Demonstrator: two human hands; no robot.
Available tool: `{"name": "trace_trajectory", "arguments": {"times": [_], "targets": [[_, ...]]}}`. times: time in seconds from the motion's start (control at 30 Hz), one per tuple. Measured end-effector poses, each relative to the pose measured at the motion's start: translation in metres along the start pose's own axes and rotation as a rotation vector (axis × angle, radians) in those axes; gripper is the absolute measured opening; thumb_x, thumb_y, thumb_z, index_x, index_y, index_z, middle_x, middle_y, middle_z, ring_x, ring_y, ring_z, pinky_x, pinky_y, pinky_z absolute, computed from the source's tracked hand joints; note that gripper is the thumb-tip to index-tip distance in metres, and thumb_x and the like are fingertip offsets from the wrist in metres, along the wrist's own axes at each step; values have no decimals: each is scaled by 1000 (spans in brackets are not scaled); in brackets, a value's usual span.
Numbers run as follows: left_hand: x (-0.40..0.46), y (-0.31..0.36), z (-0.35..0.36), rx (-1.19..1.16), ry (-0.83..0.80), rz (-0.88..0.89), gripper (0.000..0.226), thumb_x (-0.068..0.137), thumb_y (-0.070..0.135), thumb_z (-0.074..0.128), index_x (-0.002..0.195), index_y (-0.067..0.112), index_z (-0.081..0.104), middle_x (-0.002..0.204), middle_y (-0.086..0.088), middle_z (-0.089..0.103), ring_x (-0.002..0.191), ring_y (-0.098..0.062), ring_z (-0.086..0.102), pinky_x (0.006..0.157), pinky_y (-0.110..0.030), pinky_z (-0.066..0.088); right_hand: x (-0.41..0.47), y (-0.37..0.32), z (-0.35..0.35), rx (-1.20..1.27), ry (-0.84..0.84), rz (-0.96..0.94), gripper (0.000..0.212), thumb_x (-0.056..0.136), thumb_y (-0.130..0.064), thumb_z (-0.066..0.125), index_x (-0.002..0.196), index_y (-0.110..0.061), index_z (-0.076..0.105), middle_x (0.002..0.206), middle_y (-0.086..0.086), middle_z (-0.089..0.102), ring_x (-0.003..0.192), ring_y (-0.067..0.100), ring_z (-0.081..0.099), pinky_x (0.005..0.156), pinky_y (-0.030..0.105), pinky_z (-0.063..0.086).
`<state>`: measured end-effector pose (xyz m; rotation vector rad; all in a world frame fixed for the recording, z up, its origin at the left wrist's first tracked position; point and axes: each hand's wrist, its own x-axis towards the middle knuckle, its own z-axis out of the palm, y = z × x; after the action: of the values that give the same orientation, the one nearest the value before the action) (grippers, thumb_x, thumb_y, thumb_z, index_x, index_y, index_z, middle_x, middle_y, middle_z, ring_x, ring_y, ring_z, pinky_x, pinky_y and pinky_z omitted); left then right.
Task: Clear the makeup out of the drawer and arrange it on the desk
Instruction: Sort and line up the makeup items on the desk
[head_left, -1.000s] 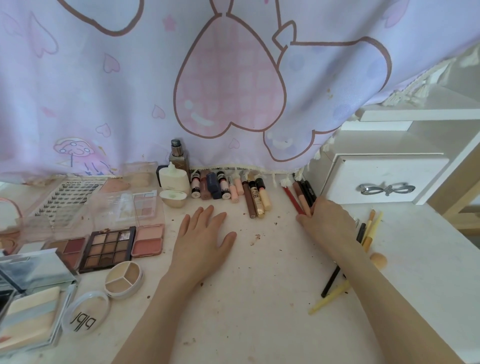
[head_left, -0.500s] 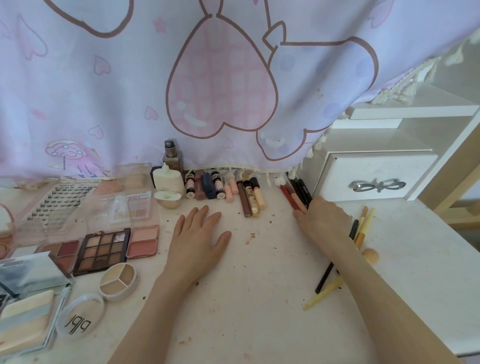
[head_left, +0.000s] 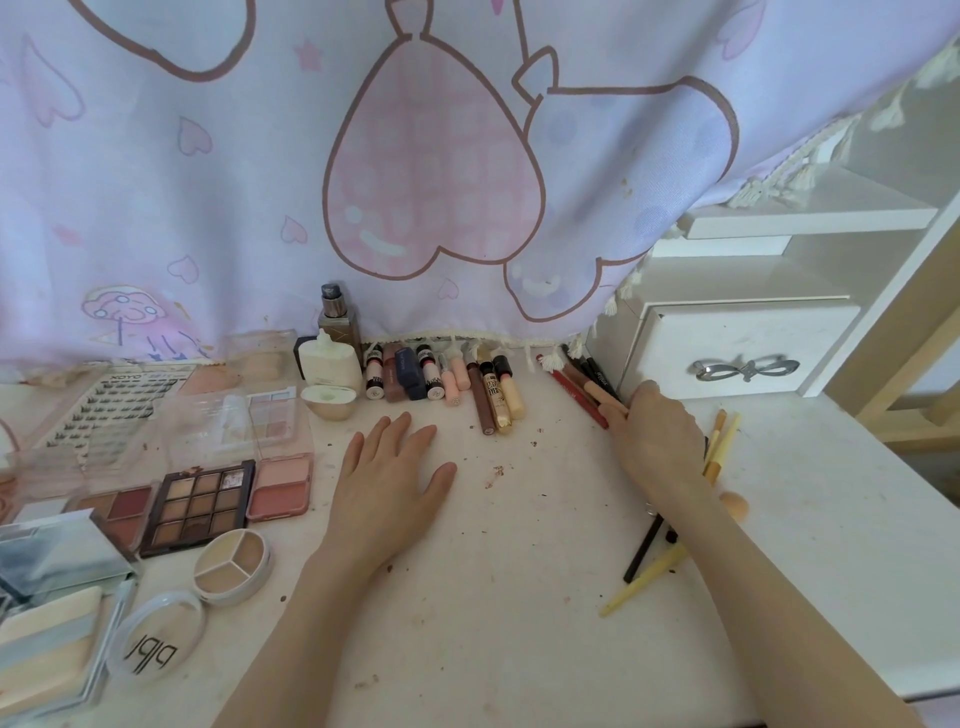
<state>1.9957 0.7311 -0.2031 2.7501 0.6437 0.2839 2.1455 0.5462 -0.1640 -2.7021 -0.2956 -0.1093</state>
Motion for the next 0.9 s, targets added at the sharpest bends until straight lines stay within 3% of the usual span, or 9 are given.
{"name": "trace_trajectory", "arguments": {"times": [0.13,0.27,0.4,0.57,0.73,0.9], "targets": [[1,-1,1,-61,36,16,47,96,42,36,141,29,32,153,4,23,143,-14,11,117,-34,1,-10,4,-4,351,94,4,33,96,-36,47,94,-3,48,73,4,52,68,25,52,56,33,40],[3,4,-4,-356,181,30,39,95,26,46,134,22,43,136,4,46,128,-13,38,107,-24,24,-25,4,-10,542,98,17,31,90,-41,56,86,-10,54,73,2,60,64,10,49,51,20,32],[0,7,-5,-426,195,38,36,95,21,45,132,23,44,127,8,49,120,-8,41,96,-16,25,-33,2,-4,523,-1,-3,34,87,-47,58,84,-13,55,75,4,64,61,10,52,50,18,32],[2,5,-2,-400,174,34,34,96,24,44,130,23,46,110,13,51,110,-4,41,92,-16,26,-25,4,-5,452,-12,105,47,84,-55,58,76,-10,49,66,2,53,59,16,48,48,26,31],[3,4,0,-376,184,43,32,95,22,46,127,22,50,107,15,50,115,-8,43,92,-15,25,-27,7,-9,432,57,94,42,87,-48,59,79,-7,50,63,2,52,60,16,47,47,27,31],[1,7,-3,-466,196,105,43,93,25,50,135,27,40,122,16,46,118,-4,41,101,-23,33,-36,-7,-10,674,28,-65,20,88,-27,62,80,-12,52,65,4,63,48,12,56,44,11,40]]}}
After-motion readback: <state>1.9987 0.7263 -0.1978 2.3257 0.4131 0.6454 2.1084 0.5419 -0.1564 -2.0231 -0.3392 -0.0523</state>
